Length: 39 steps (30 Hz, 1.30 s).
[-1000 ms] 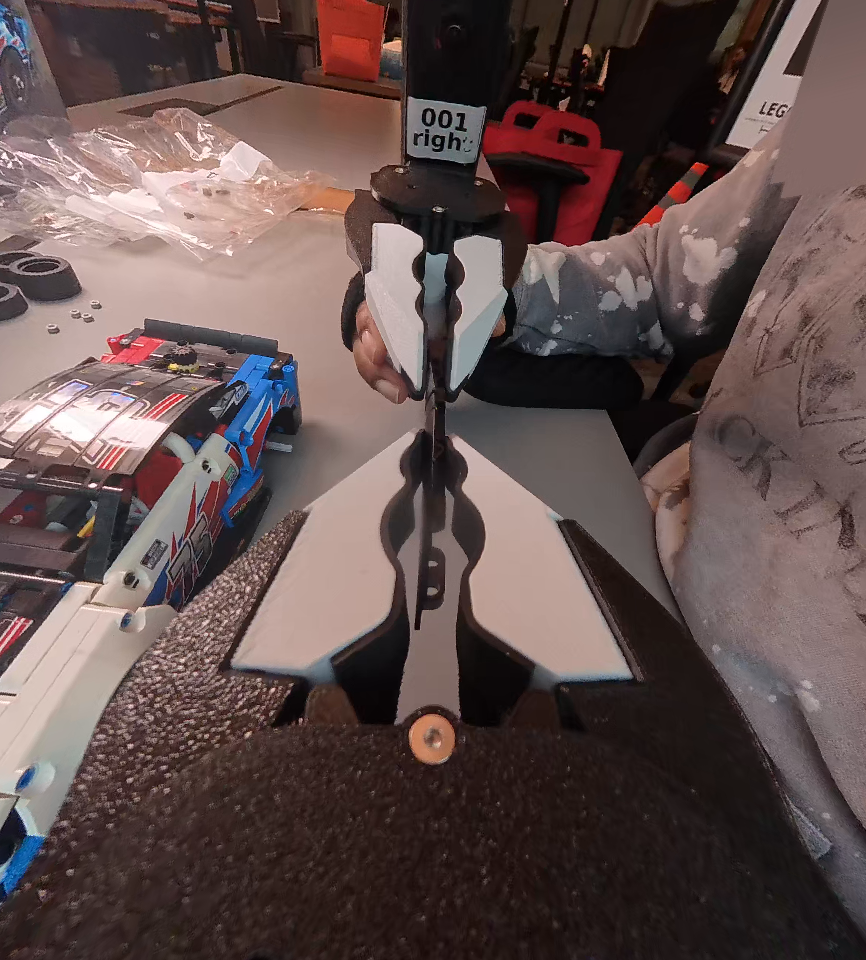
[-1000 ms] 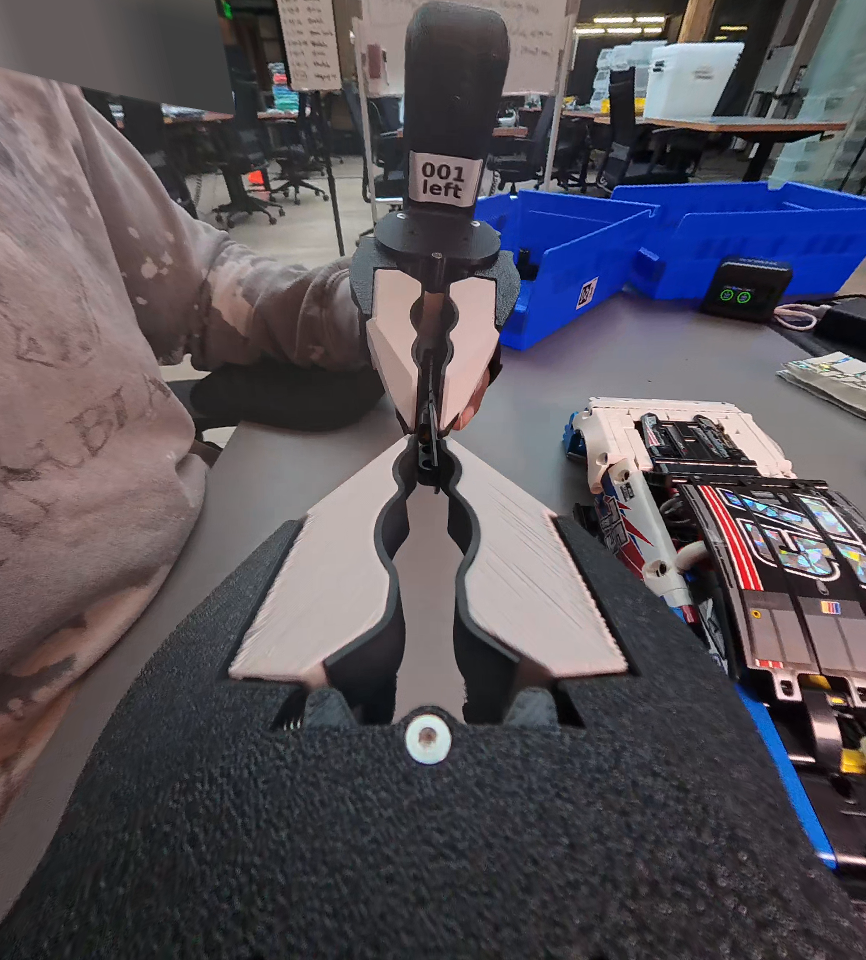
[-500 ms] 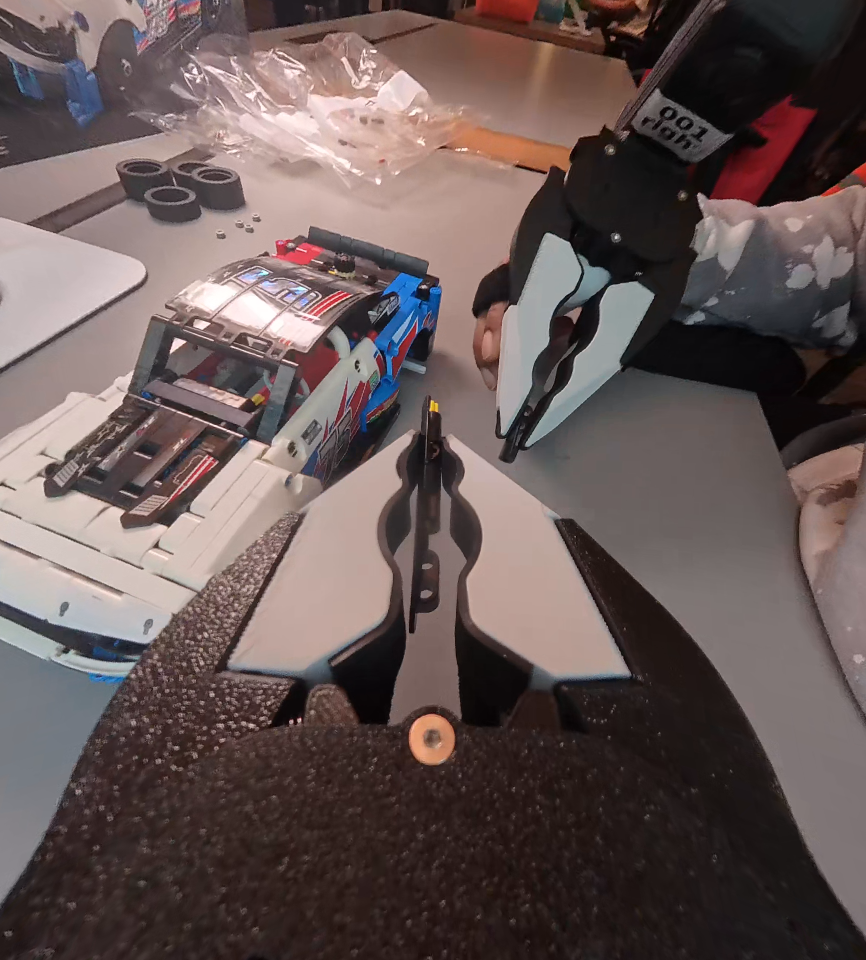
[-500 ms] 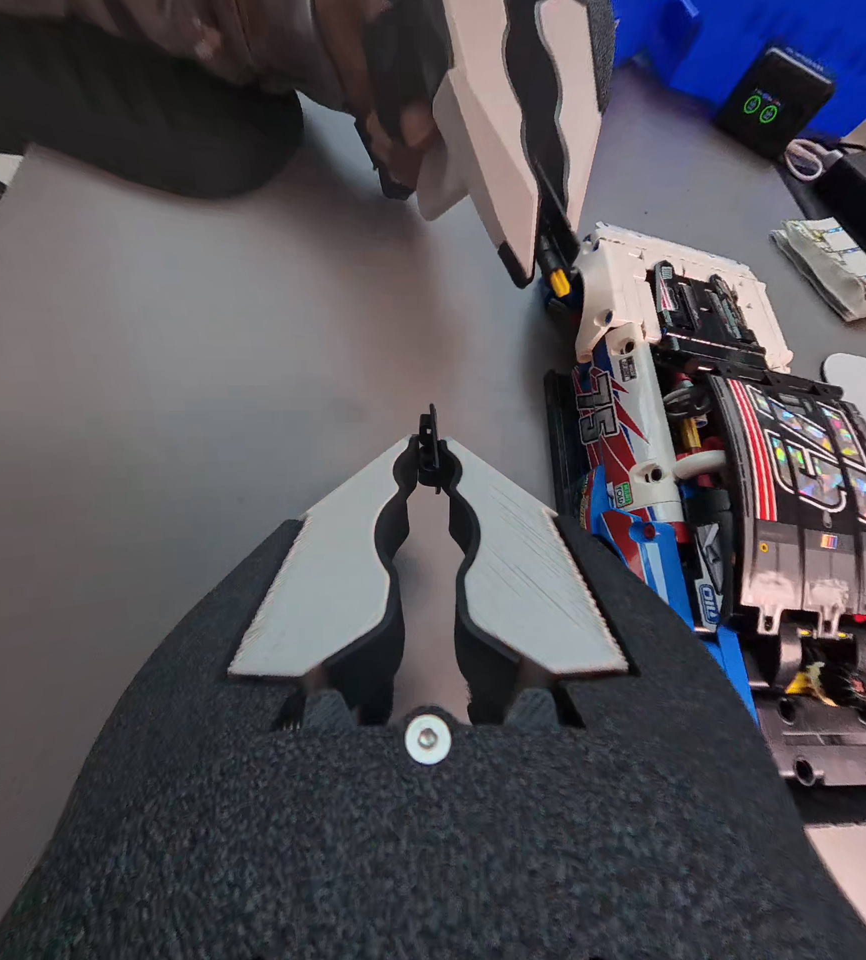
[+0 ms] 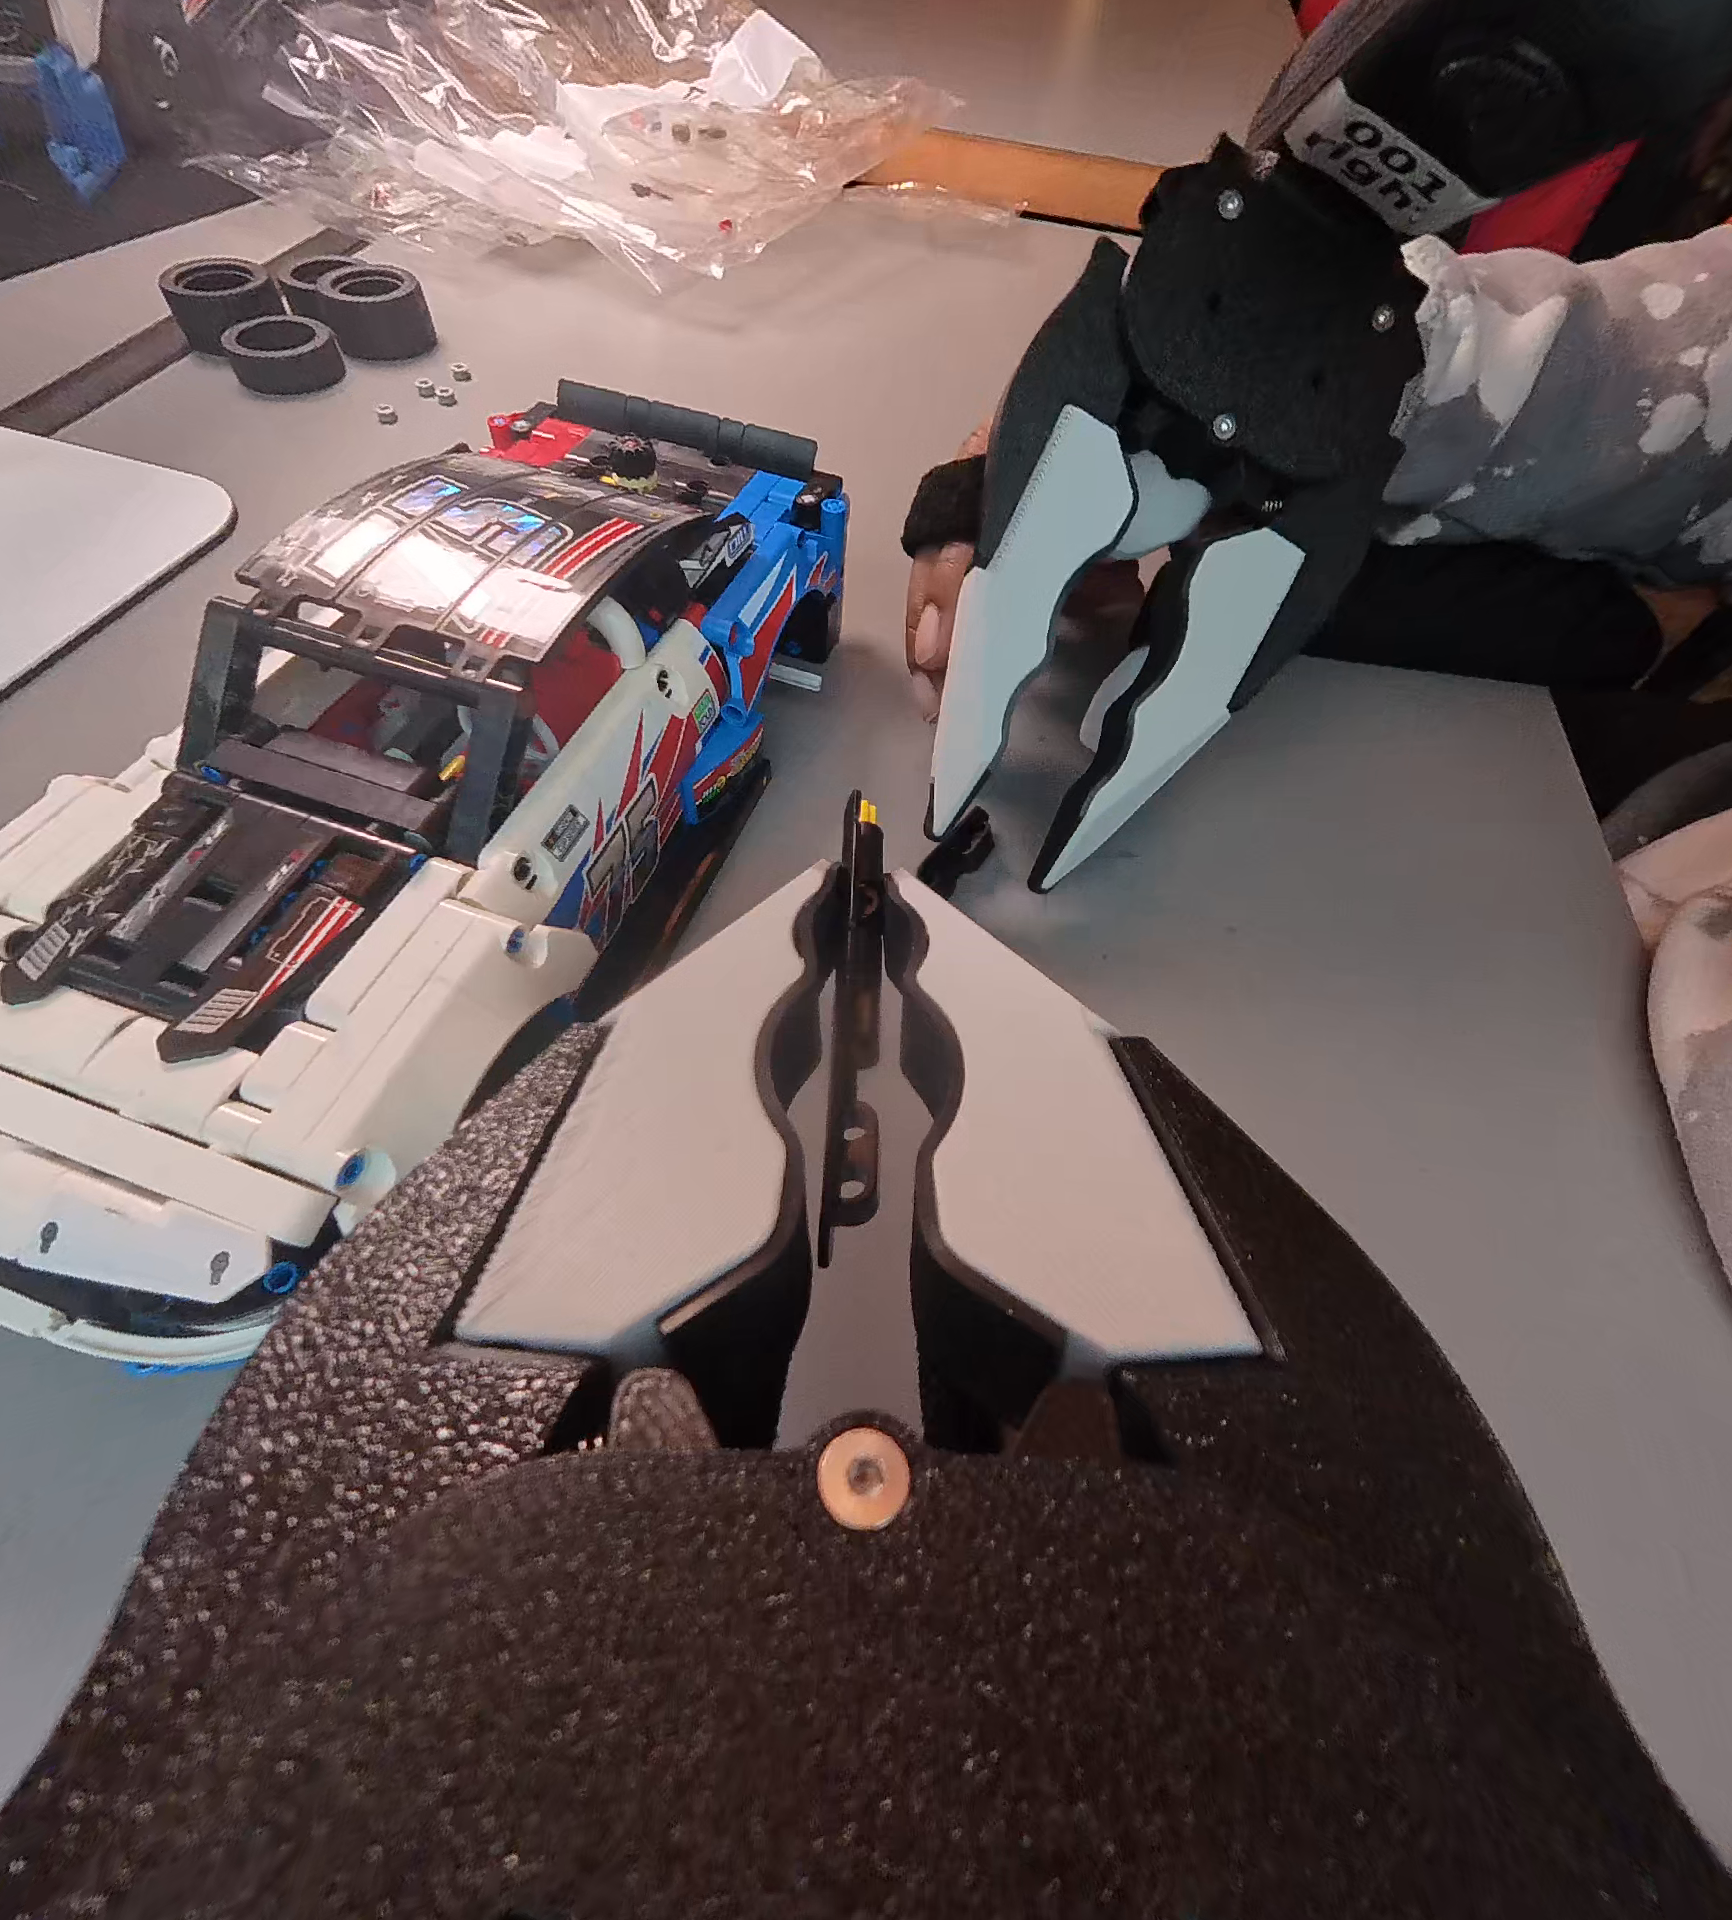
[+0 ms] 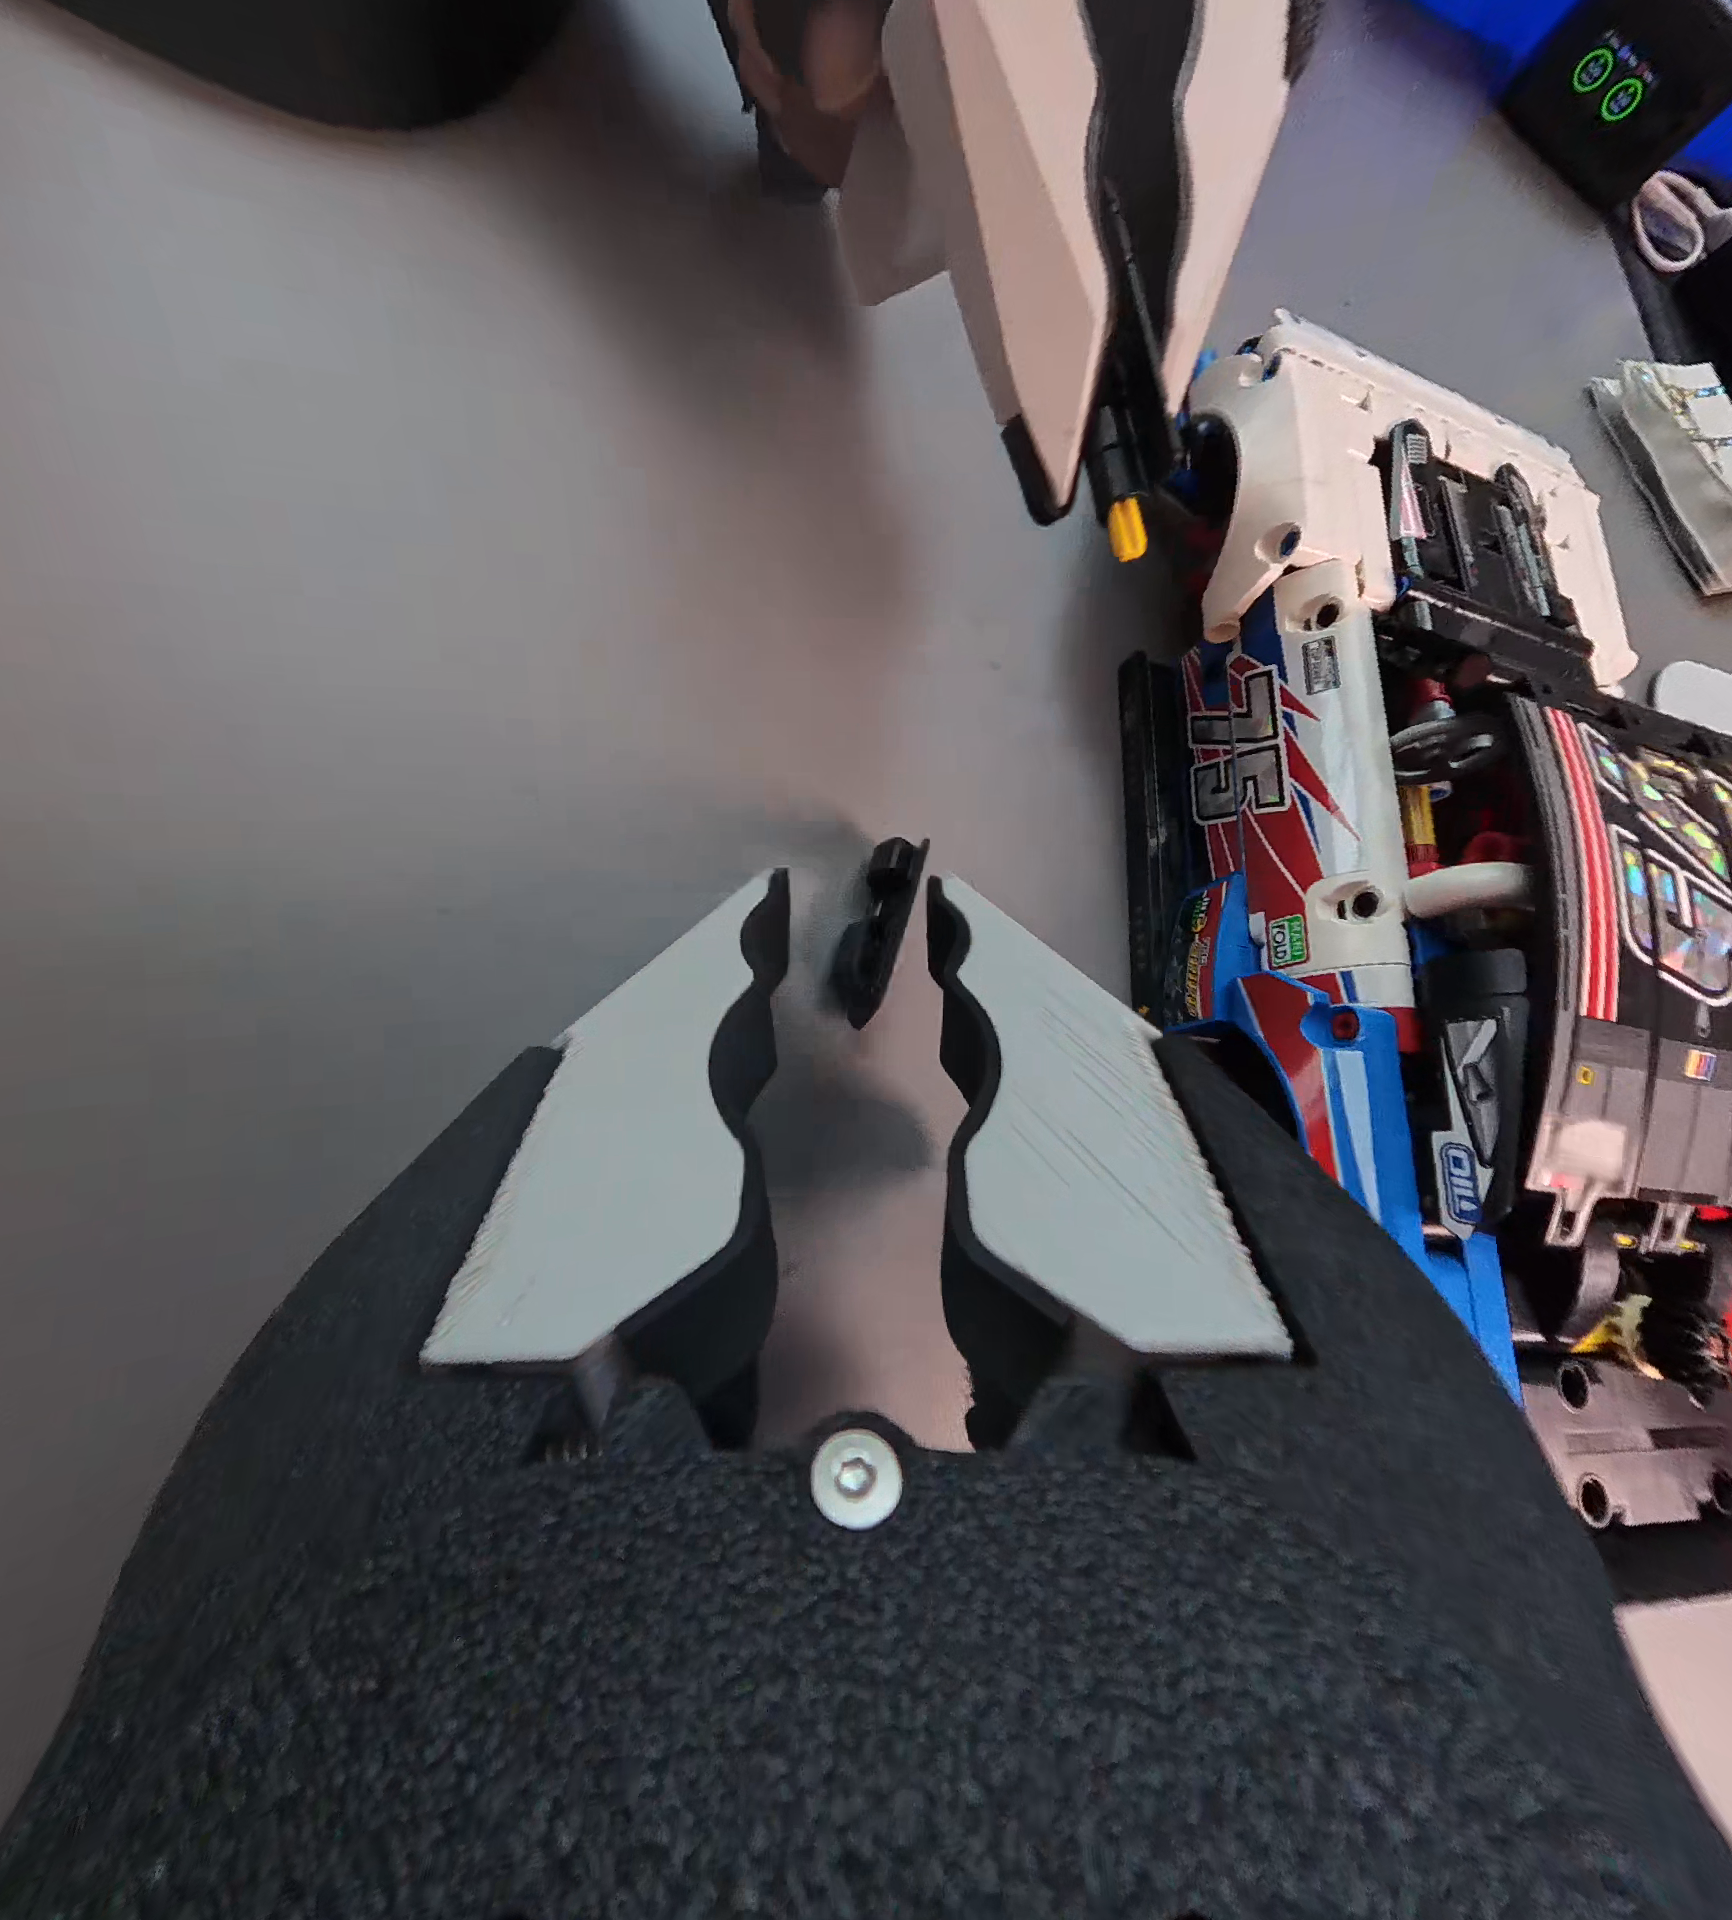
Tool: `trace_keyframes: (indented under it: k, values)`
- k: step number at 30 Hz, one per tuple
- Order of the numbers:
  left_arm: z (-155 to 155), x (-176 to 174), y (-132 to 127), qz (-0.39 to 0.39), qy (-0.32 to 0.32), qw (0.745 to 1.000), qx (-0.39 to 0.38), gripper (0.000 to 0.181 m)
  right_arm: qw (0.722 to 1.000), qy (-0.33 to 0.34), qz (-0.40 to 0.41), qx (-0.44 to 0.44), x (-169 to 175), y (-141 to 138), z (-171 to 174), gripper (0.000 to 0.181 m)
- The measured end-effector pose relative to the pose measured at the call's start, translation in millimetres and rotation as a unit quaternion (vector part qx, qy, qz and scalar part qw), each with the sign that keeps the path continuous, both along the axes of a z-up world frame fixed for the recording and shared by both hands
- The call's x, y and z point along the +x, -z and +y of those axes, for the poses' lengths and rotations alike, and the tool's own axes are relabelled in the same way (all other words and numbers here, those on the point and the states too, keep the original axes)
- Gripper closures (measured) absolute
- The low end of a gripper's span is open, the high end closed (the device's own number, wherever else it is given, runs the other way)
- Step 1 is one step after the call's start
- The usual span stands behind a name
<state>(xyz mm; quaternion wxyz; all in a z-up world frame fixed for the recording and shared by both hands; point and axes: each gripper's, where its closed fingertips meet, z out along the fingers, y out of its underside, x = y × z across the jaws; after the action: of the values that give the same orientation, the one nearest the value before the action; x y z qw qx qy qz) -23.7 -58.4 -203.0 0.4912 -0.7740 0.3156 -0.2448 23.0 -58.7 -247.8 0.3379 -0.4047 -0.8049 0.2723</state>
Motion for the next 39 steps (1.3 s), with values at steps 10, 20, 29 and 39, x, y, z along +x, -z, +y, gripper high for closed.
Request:
trace_keyframes:
  k: [10,20,29,39]
  values:
    - [-13.5,21.0,-7.8,-0.018,0.056,0.998,0.015,0.176,0.981,0.007,0.127,-0.149,-16.5,-59.7,-14.1,0.159]
    - [-31.8,45.4,-7.4,-0.007,0.12,0.992,0.026,0.176,0.973,-0.032,0.113,-0.198,-13.5,-64.1,-34.8,0.175]
    - [-38.4,47.4,-20.4,-0.008,0.139,0.989,0.042,0.176,0.971,-0.059,0.109,-0.204,-3.9,-72.6,-37.5,0.176]
    - [-28.3,1.8,-65.9,-0.111,0.078,0.988,0.073,0.176,0.968,-0.004,0.125,-0.216,3.6,-72.5,-4.2,0.181]
